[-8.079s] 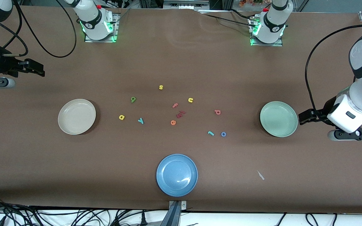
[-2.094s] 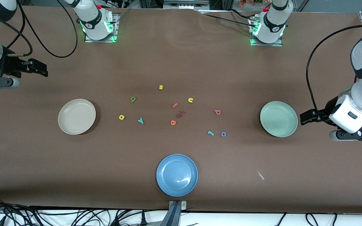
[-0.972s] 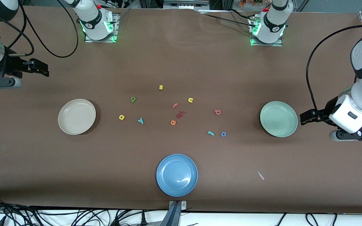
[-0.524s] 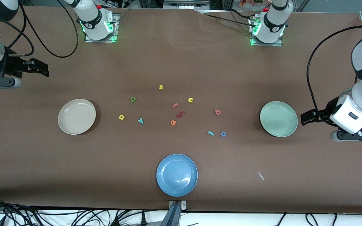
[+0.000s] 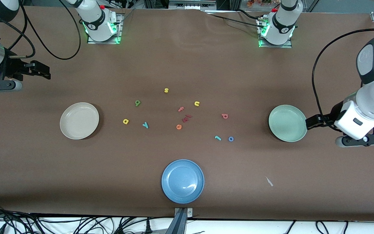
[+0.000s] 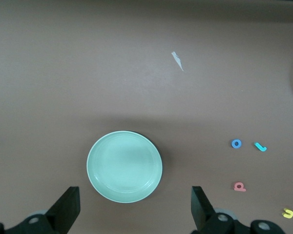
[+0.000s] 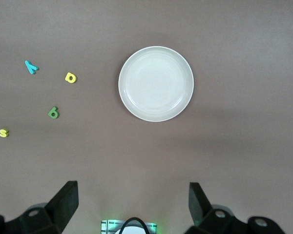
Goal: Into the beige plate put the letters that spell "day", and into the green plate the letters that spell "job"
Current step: 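Reach the left gripper over the pink letter p beside the green plate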
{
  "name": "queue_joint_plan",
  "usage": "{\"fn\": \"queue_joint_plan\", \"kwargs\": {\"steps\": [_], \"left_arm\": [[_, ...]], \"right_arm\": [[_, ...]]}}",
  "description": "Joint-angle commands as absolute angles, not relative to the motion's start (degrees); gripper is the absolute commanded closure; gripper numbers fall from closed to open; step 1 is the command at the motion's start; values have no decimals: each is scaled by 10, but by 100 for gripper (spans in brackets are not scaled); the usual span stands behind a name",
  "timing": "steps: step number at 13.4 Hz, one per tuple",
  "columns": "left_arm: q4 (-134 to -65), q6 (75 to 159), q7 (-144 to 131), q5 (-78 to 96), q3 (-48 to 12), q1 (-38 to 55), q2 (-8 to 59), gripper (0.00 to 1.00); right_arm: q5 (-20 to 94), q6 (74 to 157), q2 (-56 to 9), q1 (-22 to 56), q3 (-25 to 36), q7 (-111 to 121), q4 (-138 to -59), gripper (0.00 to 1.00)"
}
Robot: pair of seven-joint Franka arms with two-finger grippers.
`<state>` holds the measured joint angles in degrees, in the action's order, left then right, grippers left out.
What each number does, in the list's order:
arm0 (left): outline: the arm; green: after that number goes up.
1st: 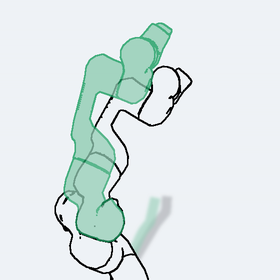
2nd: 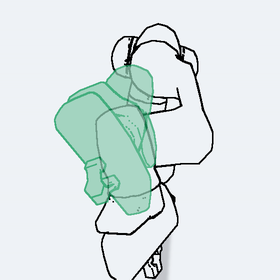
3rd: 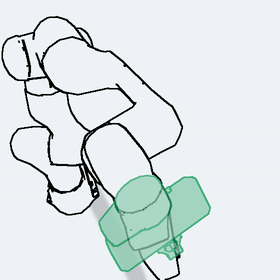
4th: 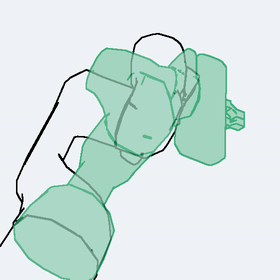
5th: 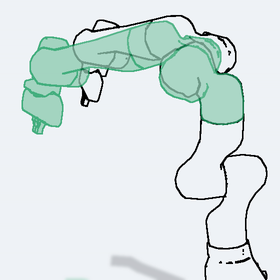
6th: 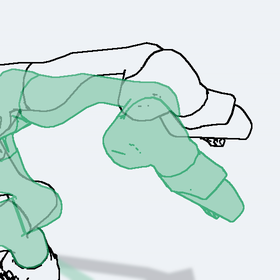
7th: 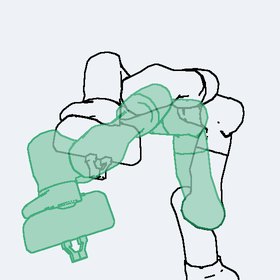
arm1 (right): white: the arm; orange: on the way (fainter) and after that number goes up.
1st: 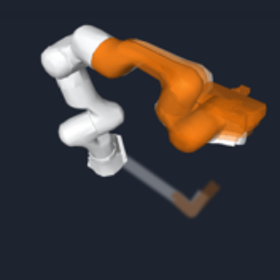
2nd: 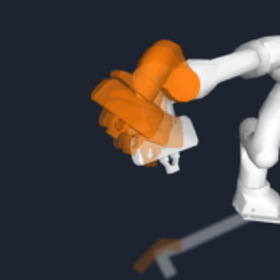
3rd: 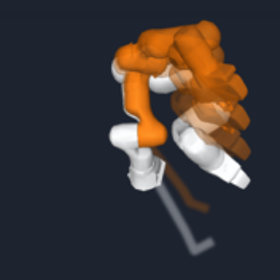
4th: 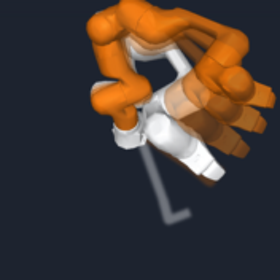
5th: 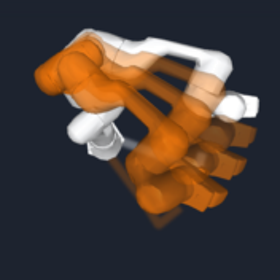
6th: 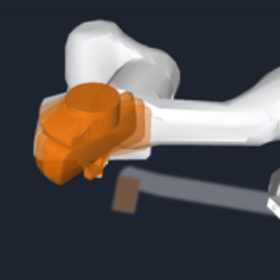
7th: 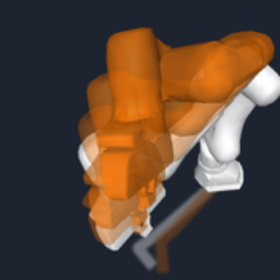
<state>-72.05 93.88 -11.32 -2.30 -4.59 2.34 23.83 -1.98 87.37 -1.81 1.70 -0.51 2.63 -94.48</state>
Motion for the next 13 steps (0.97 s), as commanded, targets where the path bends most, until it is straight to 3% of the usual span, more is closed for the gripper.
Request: {"fn": "queue_joint_plan", "kwargs": {"steps": [1, 10, 13], "left_arm": [[-727, 933, -133, -13, -44, 58, 243, 0], [-735, 944, -308, 116, -46, 145, 337, 0], [-778, 1008, -340, 116, -46, 163, 351, 0]], "right_arm": [[-16, 867, -23, 18, -5, 28, -933, 0], [-16, 867, -23, 18, -5, 28, -933, 0], [-16, 867, -23, 18, -5, 28, -933, 0]]}}
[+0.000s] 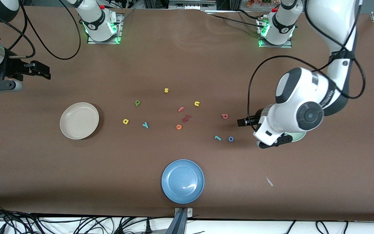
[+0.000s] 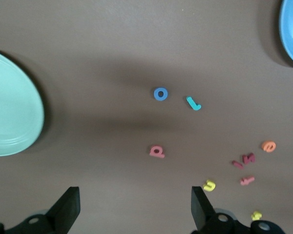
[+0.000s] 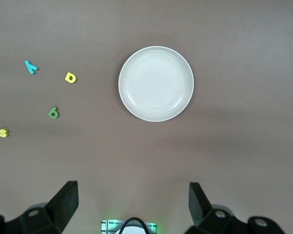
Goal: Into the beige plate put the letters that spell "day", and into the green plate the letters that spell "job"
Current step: 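Reach the left gripper over the pink letter p beside the green plate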
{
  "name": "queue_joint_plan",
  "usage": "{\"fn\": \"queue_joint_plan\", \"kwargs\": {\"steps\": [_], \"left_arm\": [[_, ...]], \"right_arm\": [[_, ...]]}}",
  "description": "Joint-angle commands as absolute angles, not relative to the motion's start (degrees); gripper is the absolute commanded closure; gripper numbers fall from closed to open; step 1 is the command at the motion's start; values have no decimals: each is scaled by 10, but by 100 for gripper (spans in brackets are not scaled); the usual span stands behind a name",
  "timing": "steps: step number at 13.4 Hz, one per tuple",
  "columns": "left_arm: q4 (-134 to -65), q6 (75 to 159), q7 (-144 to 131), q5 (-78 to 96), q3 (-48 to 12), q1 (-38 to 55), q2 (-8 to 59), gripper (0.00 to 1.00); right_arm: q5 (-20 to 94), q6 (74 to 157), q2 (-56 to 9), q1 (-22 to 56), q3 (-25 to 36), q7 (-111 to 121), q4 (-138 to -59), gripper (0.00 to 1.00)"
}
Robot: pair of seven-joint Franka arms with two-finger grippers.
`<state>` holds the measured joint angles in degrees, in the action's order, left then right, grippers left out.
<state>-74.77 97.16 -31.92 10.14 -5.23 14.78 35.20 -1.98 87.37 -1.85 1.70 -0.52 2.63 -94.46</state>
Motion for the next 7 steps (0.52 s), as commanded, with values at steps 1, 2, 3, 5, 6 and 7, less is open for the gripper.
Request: {"fn": "queue_joint_plan", "kwargs": {"steps": [1, 2, 3, 5, 6, 7], "left_arm": [[-801, 1041, -352, 116, -47, 171, 351, 0], [-821, 1068, -363, 116, -47, 179, 350, 0], [-837, 1093, -372, 116, -47, 186, 350, 0], [-883, 1150, -387, 116, -47, 203, 349, 0], [-906, 1182, -389, 116, -47, 210, 349, 1], [-928, 1217, -394, 115, -46, 219, 350, 4]], "right_arm": [[-16, 867, -23, 18, -5, 28, -933, 0], [-16, 868, -23, 18, -5, 28, -933, 0], [-16, 868, -23, 18, -5, 28, -933, 0], [-16, 868, -23, 18, -5, 28, -933, 0], [-16, 868, -23, 18, -5, 28, -933, 0], [-16, 868, -23, 18, -5, 28, -933, 0]]}}
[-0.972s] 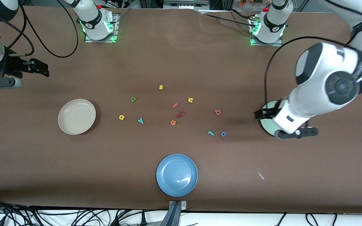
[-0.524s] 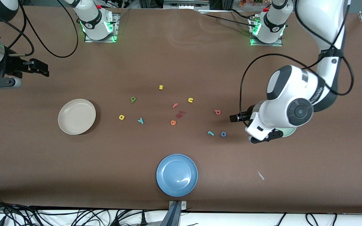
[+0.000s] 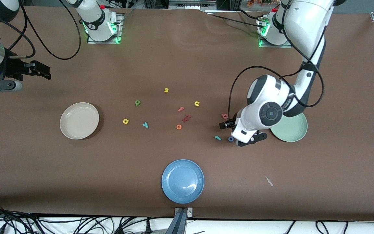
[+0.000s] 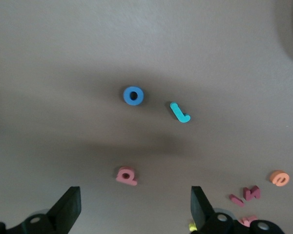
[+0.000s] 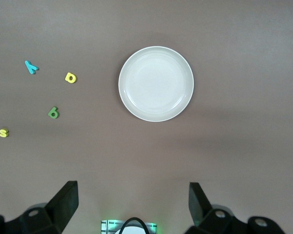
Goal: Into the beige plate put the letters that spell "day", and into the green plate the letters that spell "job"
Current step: 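Reach the left gripper over the pink letter p beside the green plate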
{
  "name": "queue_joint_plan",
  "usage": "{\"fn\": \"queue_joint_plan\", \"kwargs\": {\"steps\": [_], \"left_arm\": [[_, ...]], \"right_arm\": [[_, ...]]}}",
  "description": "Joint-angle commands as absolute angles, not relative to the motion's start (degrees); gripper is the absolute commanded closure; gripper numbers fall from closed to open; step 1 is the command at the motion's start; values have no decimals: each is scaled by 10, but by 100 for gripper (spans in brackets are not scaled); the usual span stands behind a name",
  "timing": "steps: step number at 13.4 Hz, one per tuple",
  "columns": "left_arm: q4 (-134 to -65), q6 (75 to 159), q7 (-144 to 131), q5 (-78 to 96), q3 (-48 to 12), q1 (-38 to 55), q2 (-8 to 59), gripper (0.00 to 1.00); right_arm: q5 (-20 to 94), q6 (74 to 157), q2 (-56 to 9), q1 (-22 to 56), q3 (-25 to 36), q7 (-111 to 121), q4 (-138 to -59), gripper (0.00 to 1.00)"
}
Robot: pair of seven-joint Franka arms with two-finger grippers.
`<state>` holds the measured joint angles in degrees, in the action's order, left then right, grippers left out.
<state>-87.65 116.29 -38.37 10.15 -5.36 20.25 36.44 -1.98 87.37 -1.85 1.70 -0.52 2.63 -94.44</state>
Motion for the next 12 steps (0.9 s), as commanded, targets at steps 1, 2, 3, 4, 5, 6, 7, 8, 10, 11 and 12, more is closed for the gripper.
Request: {"fn": "queue_joint_plan", "kwargs": {"steps": [1, 2, 3, 4, 5, 6, 7, 8, 10, 11, 12], "left_arm": [[-950, 1245, -395, 115, -47, 222, 349, 9], [-962, 1250, -395, 112, -47, 228, 349, 11], [-975, 1250, -394, 110, -46, 233, 349, 18], [-988, 1250, -394, 109, -46, 233, 349, 24], [-1002, 1251, -394, 109, -46, 234, 347, 27], [-1008, 1252, -394, 109, -46, 236, 347, 28], [-1013, 1261, -394, 109, -46, 238, 348, 31], [-1024, 1281, -394, 109, -46, 238, 348, 31], [-1045, 1317, -393, 108, -46, 241, 348, 31], [-1048, 1318, -392, 108, -46, 241, 350, 31], [-1048, 1319, -391, 107, -46, 241, 351, 31]], "right_arm": [[-16, 868, -23, 18, -5, 28, -933, 0], [-16, 868, -23, 18, -5, 28, -933, 0], [-16, 869, -23, 18, -5, 28, -933, 0], [-16, 869, -23, 18, -5, 28, -933, 0], [-16, 869, -23, 18, -5, 28, -933, 0], [-16, 869, -23, 18, -5, 28, -933, 0], [-16, 868, -23, 18, -5, 28, -933, 0], [-16, 868, -23, 18, -5, 28, -933, 0], [-16, 867, -23, 18, -5, 28, -933, 0], [-16, 867, -23, 18, -5, 28, -933, 0], [-16, 867, -23, 18, -5, 28, -933, 0]]}}
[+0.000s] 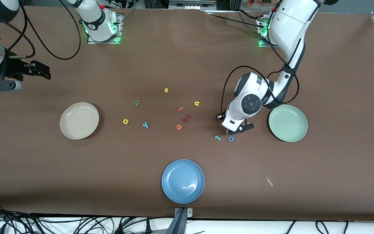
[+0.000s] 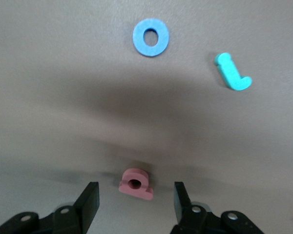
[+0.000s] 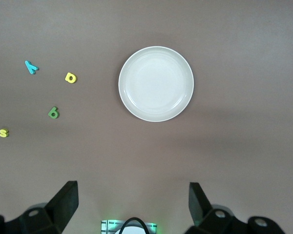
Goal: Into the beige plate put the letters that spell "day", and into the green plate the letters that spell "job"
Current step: 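Reach the left gripper over the pink letter p beside the green plate, then lower the left gripper and close it on the pink letter p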
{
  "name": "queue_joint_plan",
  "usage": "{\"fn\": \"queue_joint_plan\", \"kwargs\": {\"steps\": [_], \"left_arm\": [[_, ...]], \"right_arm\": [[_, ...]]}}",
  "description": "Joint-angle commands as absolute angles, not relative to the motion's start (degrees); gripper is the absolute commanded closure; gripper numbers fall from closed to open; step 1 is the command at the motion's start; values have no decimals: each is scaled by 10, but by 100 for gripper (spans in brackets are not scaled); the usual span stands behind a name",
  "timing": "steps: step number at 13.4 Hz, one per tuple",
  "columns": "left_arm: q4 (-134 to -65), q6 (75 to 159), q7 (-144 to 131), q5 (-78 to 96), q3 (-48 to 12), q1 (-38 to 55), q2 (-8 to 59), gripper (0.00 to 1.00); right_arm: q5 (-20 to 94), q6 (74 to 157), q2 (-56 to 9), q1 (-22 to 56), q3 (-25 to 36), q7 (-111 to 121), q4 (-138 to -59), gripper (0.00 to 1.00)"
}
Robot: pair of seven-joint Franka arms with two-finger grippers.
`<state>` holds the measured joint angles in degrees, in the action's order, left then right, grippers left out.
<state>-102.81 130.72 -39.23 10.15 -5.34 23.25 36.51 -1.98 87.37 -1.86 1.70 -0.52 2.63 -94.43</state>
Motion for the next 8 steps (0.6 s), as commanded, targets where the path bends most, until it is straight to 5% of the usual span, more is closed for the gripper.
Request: {"fn": "queue_joint_plan", "kwargs": {"steps": [1, 8], "left_arm": [[-1048, 1319, -391, 104, -46, 241, 351, 33], [-1049, 1319, -392, 100, -46, 241, 359, 37]], "right_arm": [[-16, 868, -23, 18, -5, 28, -933, 0], [-16, 868, -23, 18, -5, 28, -933, 0]]}}
